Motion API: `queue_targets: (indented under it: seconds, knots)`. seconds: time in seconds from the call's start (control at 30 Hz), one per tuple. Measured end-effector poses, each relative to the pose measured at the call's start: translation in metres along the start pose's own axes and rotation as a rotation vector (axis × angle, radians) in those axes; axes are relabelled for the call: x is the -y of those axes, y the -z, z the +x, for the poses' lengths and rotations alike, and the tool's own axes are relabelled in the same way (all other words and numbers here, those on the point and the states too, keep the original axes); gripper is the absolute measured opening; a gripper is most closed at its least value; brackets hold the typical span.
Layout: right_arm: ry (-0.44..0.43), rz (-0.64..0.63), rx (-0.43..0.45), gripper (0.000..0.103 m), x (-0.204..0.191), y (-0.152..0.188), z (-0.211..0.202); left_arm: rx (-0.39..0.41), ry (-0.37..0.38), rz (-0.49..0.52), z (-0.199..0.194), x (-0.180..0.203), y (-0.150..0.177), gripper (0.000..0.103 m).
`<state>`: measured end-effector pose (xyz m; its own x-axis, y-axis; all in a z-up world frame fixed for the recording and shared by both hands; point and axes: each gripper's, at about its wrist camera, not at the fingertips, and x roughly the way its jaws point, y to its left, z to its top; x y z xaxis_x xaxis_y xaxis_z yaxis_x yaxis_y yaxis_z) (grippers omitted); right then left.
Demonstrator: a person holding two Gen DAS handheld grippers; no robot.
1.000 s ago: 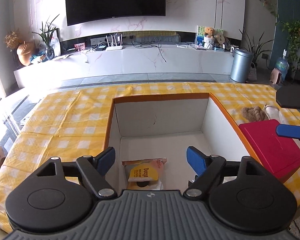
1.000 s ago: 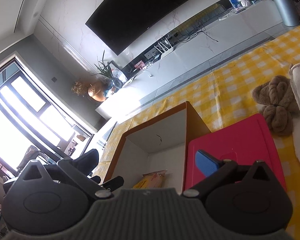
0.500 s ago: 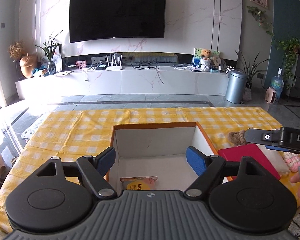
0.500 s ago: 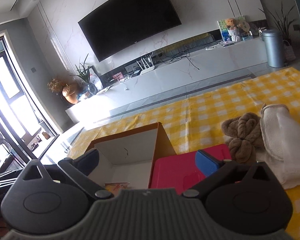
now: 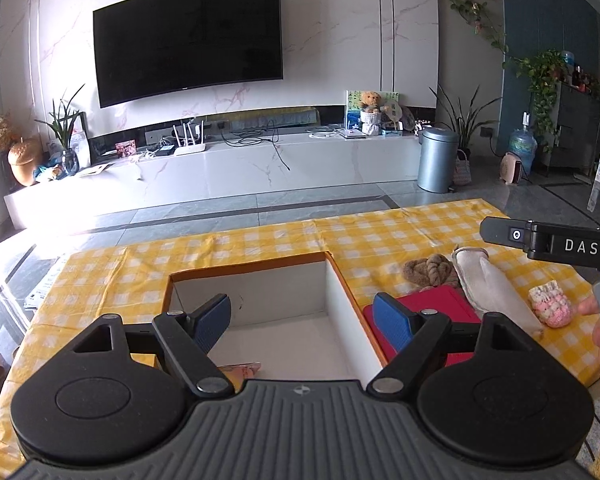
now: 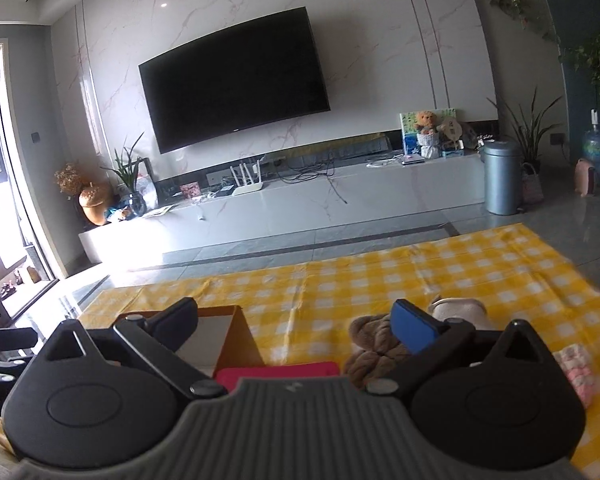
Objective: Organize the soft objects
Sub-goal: 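Move both open tools back toward the bath mitt and white mesh pad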
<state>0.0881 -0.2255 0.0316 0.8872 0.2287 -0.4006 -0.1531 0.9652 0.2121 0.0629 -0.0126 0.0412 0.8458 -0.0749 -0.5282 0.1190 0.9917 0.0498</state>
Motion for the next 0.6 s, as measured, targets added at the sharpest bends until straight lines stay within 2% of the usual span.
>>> queue_targets:
  seconds: [0.07,0.13,0.23,0.4,0.5,0.6]
  knots:
    - [0.063,-0.017,0.012,0.101,0.013,-0.001,-0.003,-0.007,0.015,0.007,0.002,0.008,-0.002,0.095]
    - [0.108,0.019,0.022,0.101,0.032,-0.002,-0.005,-0.021,0.034,0.007,0.005,0.016,-0.004,0.095]
    - [0.117,0.097,0.012,0.101,0.054,-0.003,-0.005,-0.050,0.058,0.006,0.011,0.028,-0.005,0.095]
    - [0.228,0.009,-0.008,0.101,0.069,0.002,-0.002,-0.087,0.075,0.020,0.022,0.049,-0.009,0.095]
    - [0.268,-0.028,-0.063,0.101,0.084,0.008,0.009,-0.114,0.096,0.034,0.032,0.066,-0.009,0.095]
    - [0.360,-0.024,-0.161,0.101,0.106,0.020,0.027,-0.150,0.106,0.081,0.045,0.086,-0.007,0.095]
